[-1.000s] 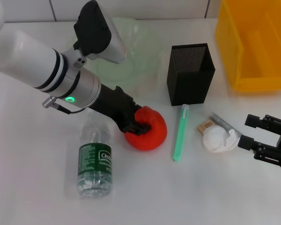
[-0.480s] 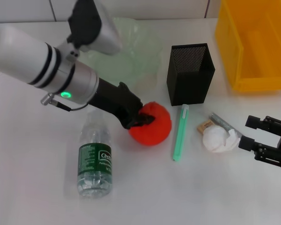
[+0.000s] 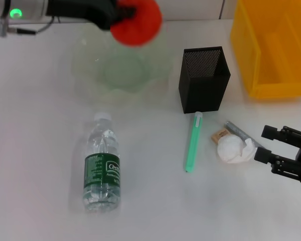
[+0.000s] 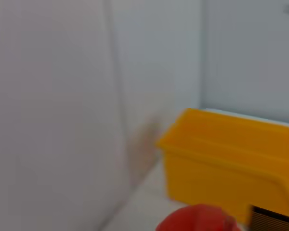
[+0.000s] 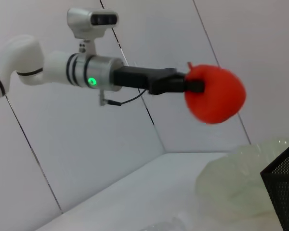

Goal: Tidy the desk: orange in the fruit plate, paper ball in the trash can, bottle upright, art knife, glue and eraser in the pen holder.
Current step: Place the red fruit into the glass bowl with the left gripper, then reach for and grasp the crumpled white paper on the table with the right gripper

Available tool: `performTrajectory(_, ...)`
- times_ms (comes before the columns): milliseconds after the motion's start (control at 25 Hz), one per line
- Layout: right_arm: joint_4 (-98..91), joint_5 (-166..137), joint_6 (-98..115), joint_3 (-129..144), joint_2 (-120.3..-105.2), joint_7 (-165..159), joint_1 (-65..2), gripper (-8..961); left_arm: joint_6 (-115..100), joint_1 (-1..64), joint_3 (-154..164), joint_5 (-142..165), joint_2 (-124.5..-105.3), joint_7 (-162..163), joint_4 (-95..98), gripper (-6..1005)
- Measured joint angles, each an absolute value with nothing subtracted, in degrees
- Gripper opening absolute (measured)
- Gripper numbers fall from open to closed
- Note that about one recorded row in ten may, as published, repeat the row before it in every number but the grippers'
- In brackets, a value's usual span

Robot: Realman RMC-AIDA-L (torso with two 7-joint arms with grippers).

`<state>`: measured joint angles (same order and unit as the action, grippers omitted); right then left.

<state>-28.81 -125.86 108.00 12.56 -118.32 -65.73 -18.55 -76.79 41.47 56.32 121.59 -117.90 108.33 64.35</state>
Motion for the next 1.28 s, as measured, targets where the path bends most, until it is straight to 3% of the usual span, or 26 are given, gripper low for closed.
performTrajectory(120,-28.32,-125.86,108.26,12.56,-118.31,-65.49,-18.51,716,-68.56,43.66,55.39,123.3,-116.78,110.36,59.34,112)
performTrajectory(320,-28.07,-125.86,108.41,12.56,-118.65,-65.42,-18.44,715,-63.11,44.0,55.69,125.84,-117.66,110.23,56.46,170)
performTrajectory(560,-28.03,-125.86,108.48,12.69,-118.83,-65.44,-18.66,714,-59.77,42.93,55.39,124.11,-118.31,109.36,54.76,396)
performTrajectory(760,-28.14,-125.7,109.72,12.62,-118.72,-66.58,-19.44,713,-67.95,37.08,55.36,114.6,-117.9,107.18,59.98,611)
performTrajectory(880,-29.56,-125.24,111.32,12.69,-117.89,-70.38,-20.52,713,-78.19,33.68,55.31,107.62,-117.15,102.69,60.97,674)
performTrajectory(920,-31.83,-125.34,112.58,13.06,-116.71,-74.98,-21.73,713,-88.77,30.75,55.41,103.0,-116.26,98.43,59.82,695)
performTrajectory(1000,-32.9,-125.41,113.09,13.19,-116.05,-77.18,-22.36,712,-96.77,28.95,55.75,102.04,-116.05,94.15,56.97,738)
performTrajectory(1040,-35.46,-125.46,114.56,13.27,-114.59,-81.53,-23.79,712,-96.77,28.95,55.75,102.04,-116.05,94.15,56.97,759)
performTrajectory(1080,-35.46,-125.46,114.56,13.27,-114.59,-81.53,-23.79,712,-96.77,28.95,55.75,102.04,-116.05,94.15,56.97,780)
performTrajectory(1120,-39.81,-125.51,116.61,13.42,-113.42,-86.4,-25.38,712,-96.77,28.95,55.75,102.04,-116.05,94.15,56.97,801)
performTrajectory(1200,-45.85,-125.94,118.25,14.92,-112.8,-91.62,-27.11,711,-103.29,28.01,55.97,107.28,-117.4,86.94,47.14,825)
performTrajectory(1280,-49.08,-126.18,118.74,16.61,-112.59,-94.64,-27.91,711,-103.77,28.0,55.98,107.87,-117.6,85.61,45.09,832)
